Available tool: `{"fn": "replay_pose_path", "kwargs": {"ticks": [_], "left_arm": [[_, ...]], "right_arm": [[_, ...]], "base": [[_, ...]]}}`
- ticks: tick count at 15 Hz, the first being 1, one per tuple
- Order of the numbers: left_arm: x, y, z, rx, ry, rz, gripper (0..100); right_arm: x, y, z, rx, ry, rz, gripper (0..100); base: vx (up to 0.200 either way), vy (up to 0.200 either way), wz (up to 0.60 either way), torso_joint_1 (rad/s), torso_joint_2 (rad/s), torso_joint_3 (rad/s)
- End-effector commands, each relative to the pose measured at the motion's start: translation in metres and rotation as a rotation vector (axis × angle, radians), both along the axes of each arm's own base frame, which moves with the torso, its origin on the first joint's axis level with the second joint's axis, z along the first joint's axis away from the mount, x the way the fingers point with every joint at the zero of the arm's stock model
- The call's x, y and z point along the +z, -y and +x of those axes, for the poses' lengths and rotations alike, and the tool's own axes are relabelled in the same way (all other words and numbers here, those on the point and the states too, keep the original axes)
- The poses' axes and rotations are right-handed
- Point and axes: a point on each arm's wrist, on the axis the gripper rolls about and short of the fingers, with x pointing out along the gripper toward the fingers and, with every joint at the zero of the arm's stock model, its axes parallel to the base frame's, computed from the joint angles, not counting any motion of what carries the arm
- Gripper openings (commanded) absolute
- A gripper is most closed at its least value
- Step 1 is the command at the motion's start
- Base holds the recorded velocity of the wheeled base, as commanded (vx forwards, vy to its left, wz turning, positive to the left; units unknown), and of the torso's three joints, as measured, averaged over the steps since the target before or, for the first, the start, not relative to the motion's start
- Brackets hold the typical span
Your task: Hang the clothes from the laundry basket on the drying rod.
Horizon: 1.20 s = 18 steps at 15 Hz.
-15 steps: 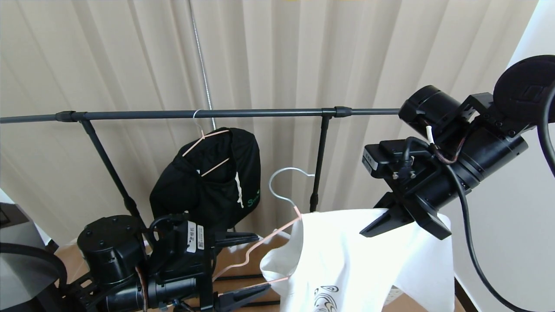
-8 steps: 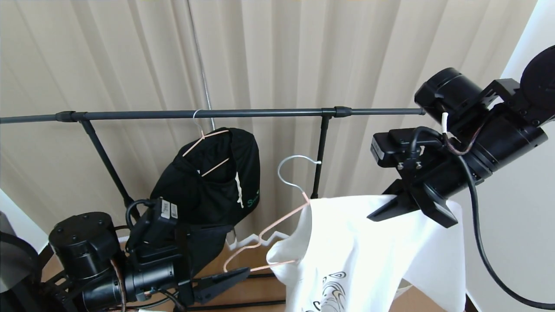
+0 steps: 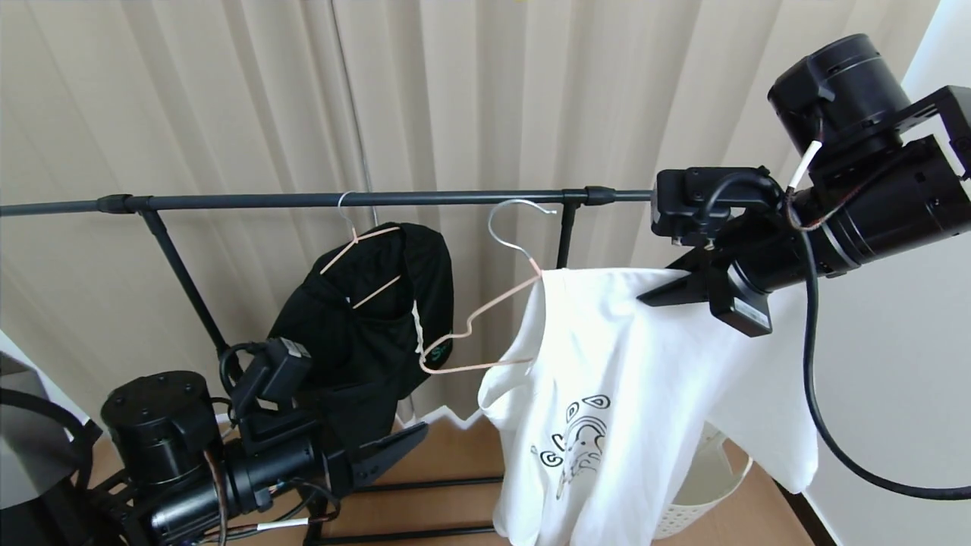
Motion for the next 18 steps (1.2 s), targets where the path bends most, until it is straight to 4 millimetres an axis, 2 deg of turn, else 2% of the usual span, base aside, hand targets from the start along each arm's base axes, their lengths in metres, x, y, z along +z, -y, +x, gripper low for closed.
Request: {"fn": "replay_pose_path", "kwargs": {"ticks": [1,6,10,18], "left_arm": [[-0.014,0.016,0.011,0.009,-0.036,0.010,100],[-0.004,0.035,0.034,0.081,-0.058,-0.034,100],[-0.001,0.047,0.044,0.110,-0.071,-0.019,100],[-0.004,0.063,0.049,0.157,-0.074,-0.006,100]], "right_arm": [[-0.001,0.000,-0.008,-0.041,0.036,0.033,0],[-0.015,0.000,-0.022,-0.102,0.152,0.105,0],[-0.020,-0.002,-0.030,-0.131,0.137,0.163,0],[-0.016,-0.002,-0.044,-0.156,0.128,0.203,0]], "base": [[0.000,0.000,0.00,0.000,0.00,0.000],[0.000,0.000,0.00,0.000,0.00,0.000],[0.000,0.000,0.00,0.000,0.00,0.000],[0.000,0.000,0.00,0.000,0.00,0.000]]}}
